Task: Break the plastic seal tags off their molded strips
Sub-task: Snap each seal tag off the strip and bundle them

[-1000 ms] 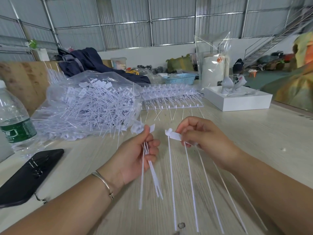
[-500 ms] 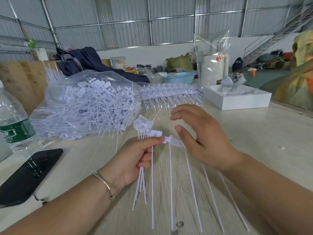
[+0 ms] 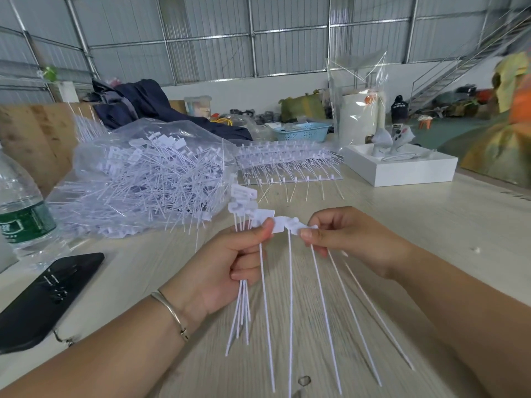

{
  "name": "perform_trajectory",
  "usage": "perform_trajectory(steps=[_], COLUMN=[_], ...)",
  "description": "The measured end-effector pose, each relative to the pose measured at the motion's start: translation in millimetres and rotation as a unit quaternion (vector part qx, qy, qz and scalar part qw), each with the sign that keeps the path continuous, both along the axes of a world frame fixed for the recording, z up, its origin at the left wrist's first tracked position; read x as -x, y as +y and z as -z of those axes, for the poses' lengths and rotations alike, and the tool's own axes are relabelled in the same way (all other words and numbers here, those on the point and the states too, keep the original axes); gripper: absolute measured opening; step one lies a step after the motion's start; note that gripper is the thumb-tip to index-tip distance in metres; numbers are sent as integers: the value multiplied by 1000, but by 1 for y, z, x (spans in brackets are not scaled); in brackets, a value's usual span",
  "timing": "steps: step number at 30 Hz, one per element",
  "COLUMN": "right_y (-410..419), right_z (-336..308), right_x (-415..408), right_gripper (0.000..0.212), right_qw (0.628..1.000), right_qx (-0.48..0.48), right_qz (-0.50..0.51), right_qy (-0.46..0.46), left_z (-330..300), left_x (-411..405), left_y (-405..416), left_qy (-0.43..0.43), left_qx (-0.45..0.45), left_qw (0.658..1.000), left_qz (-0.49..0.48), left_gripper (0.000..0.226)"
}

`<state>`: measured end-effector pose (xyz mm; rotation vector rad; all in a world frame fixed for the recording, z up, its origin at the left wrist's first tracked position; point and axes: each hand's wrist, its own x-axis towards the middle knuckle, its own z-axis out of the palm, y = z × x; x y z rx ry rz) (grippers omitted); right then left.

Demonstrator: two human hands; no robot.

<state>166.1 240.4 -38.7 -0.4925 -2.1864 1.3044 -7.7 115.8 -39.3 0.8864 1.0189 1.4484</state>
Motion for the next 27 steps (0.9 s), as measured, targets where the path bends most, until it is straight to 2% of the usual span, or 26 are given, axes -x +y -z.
perform_trajectory(steps=[4,6,10,12,16,18,21,24,27], right_y=[-2,-6,-11,-12,-18,-21,-24,-27,-23], right_z=[1,3,4,4,6,5,0,-3,-5], right_x=[4,6,10,11,16,16,13,14,15], right_gripper=[30,28,26,31,60,66,66,51,61], right_qw=[995,991,990,989,990,993,997,998,996], right_qx=[79,103,100,107,93,73,47,42,44], right_qz=[-39,-52,-74,-78,-86,-80,-54,-10,47], right_qy=[44,72,69,71,64,54,43,45,59], left_z=[-1,0,0,0,1,2,0,0,-1], left_x=[-3,-5,-8,-7,-10,-11,-8,-3,2], left_y=[-1,-2,-3,-3,-4,-3,-1,2,6], left_qy=[-8,-20,-26,-21,3,19,-13,-50,-80], left_qx=[-3,-4,-5,6,29,33,45,55,37], left_qw=[1000,999,999,997,983,980,983,991,995], left_qz=[24,25,45,77,183,194,180,114,38], left_gripper=[26,22,23,29,53,42,31,50,38])
